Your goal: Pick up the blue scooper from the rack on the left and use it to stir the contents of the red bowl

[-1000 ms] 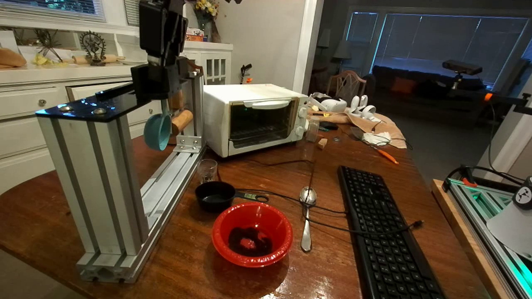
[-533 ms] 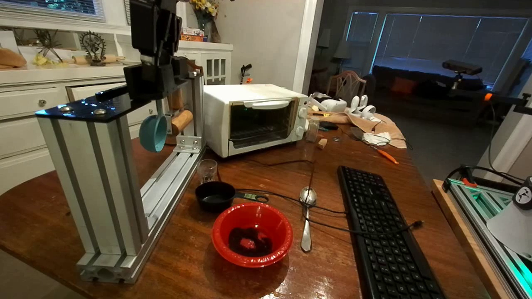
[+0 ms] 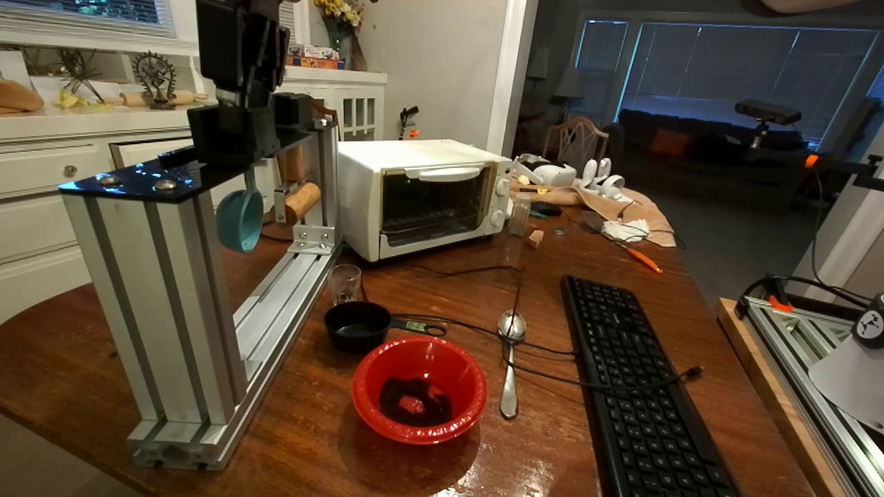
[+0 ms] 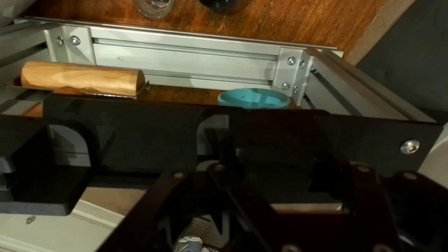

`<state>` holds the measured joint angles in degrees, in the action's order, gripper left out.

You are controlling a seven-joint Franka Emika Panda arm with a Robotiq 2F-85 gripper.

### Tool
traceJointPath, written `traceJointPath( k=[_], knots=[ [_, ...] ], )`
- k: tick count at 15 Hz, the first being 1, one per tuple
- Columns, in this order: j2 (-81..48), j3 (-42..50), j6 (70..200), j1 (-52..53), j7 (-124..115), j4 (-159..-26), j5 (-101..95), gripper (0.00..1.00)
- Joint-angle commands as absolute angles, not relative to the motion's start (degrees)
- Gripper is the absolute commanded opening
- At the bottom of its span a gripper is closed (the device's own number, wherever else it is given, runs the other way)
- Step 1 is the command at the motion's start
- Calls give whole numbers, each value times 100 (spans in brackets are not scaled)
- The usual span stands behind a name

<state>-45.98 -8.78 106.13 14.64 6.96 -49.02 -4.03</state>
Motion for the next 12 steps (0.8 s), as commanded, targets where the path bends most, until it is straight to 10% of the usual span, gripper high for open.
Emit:
traceJointPath(
  k=[1,12],
  knots=[
    [-4997,-928,10351,1482,783,-4321,-350,35],
    [-5358,-941,10206,1536,944,-3799,-403,35]
  ],
)
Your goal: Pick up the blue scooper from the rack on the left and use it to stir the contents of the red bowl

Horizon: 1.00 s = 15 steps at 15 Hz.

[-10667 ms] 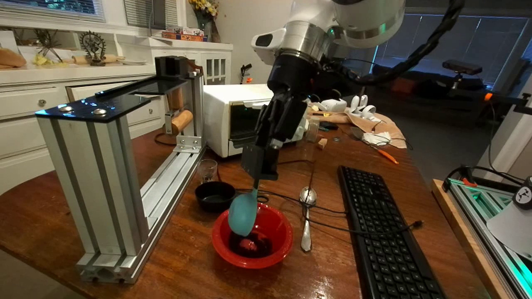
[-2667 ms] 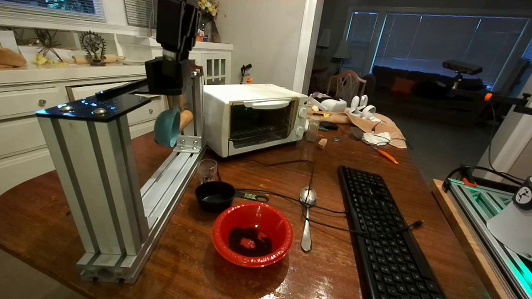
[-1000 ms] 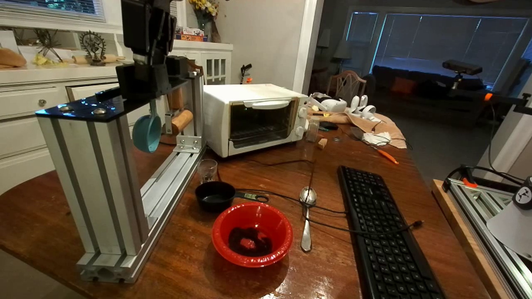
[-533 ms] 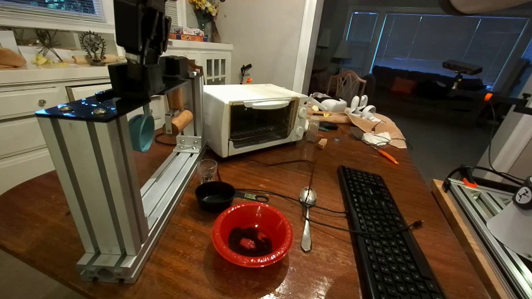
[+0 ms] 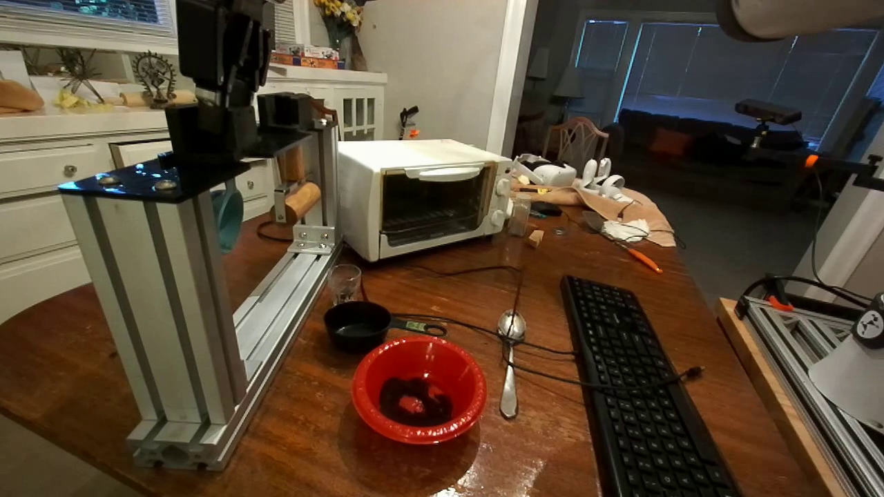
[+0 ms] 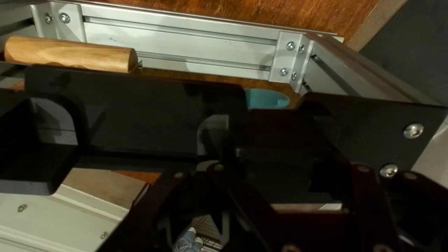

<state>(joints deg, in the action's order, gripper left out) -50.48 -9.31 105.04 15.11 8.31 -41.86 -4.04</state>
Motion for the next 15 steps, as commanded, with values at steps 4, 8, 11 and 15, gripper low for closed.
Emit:
traceJointPath(
  k=[4,8,11,15],
  knots=[
    [-5363,-891,9884,1571,977,-3690,-464,35],
    [-5444,-892,9767,1584,1045,-3540,-460,35],
    [-5515,-894,9765,1597,1097,-3444,-457,35],
    [-5614,-883,9751,1603,1080,-3306,-458,35]
  ],
)
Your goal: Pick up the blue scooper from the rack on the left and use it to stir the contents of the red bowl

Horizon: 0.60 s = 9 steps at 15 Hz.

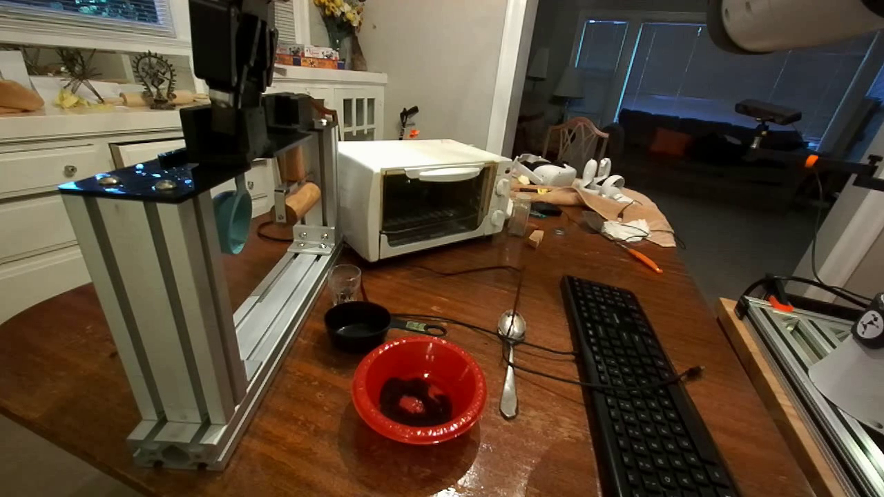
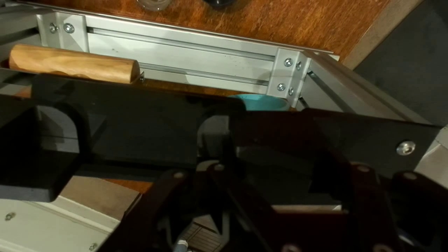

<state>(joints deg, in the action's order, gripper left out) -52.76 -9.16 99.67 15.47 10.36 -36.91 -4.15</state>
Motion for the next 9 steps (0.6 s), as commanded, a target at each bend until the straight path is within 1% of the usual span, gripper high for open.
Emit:
traceJointPath(
  k=[1,4,5,6,7,8,9],
  knots=[
    [-5637,-879,9732,1611,1073,-3269,-460,35],
    [-5696,-849,9702,1646,1069,-3185,-490,35],
    [-5700,-825,9692,1665,1041,-3166,-507,85],
    [-5690,-822,9684,1675,1029,-3164,-499,86],
    [-5673,-798,9654,1696,1000,-3188,-513,92],
    [-5667,-793,9631,1706,1006,-3206,-509,100],
    [-5640,-796,9607,1714,991,-3234,-497,100]
  ],
)
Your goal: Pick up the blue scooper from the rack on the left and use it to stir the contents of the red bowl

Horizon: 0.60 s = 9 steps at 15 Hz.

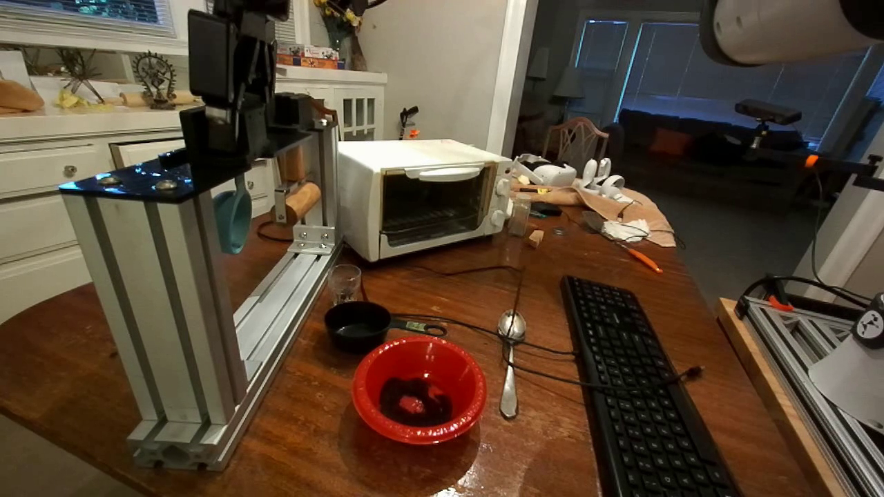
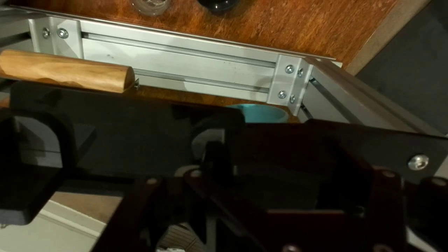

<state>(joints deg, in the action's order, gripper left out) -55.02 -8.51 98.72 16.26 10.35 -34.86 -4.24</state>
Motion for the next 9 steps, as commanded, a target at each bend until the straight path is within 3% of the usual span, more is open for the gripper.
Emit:
traceJointPath(
  k=[1,9],
  knots=[
    [-5609,-812,9611,1718,996,-3249,-476,100],
    [-5359,-770,9660,1830,988,-3261,-538,100]
  ],
)
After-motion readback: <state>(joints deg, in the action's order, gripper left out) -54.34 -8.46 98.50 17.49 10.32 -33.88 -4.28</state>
